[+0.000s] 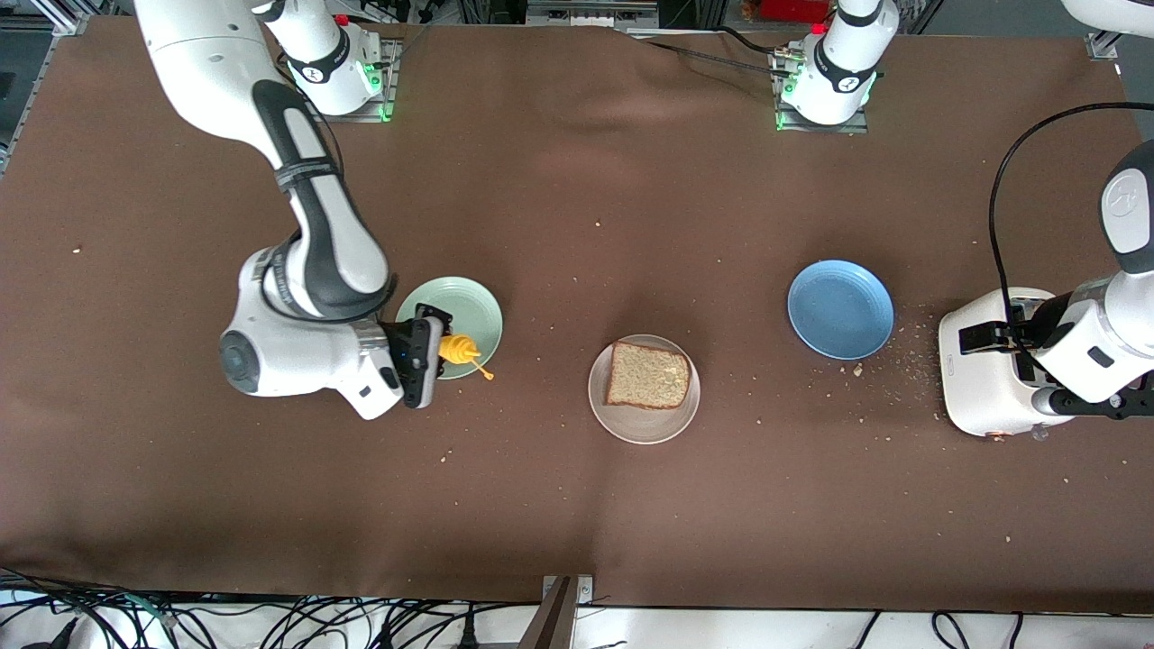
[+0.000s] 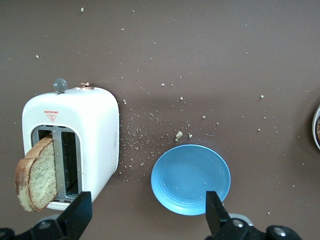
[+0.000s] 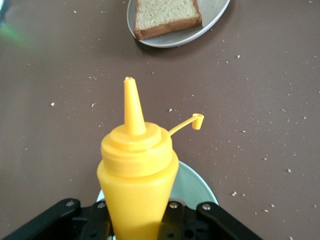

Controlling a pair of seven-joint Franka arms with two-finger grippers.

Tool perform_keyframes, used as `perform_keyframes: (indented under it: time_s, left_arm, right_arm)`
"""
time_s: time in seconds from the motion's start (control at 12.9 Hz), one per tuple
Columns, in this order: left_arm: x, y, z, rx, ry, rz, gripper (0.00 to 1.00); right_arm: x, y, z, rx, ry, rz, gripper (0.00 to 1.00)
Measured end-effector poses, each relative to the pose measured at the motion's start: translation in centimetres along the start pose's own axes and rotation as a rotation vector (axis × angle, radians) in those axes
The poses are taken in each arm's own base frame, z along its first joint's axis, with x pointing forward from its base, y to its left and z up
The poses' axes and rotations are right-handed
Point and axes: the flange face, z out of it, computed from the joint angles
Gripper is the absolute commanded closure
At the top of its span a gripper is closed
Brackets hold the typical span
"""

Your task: Make sandwich in beige plate with both arms

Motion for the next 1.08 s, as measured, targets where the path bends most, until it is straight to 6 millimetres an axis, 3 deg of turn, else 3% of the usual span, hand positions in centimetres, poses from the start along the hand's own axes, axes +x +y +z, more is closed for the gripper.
perform_keyframes:
  time_s: [0.23,0.54,0.93,1.08]
  left_arm:
    - [0.0,0.1,0.0,0.000,0.000,0.001,0.00]
    - [0.0,0.1,0.0,0.000,-0.001,0.002,0.00]
    - [0.0,0.1,0.2,-0.001,-0.003,0.002,0.00]
    - [0.1,0.1,0.3,-0.001,-0.005,0.002,0.00]
  right_arm:
    - [5.4,-4.3,3.2,-0.153,-0.190,0.088,1.00]
    - [11.3,-10.5,5.4,-0.405,-0.369,0.191,1.00]
    - [17.3,-19.7,9.1,-0.791,-0.527,0.150,1.00]
    - [18.5,-21.9,10.9,-0.922,-0.570,0.069,1.00]
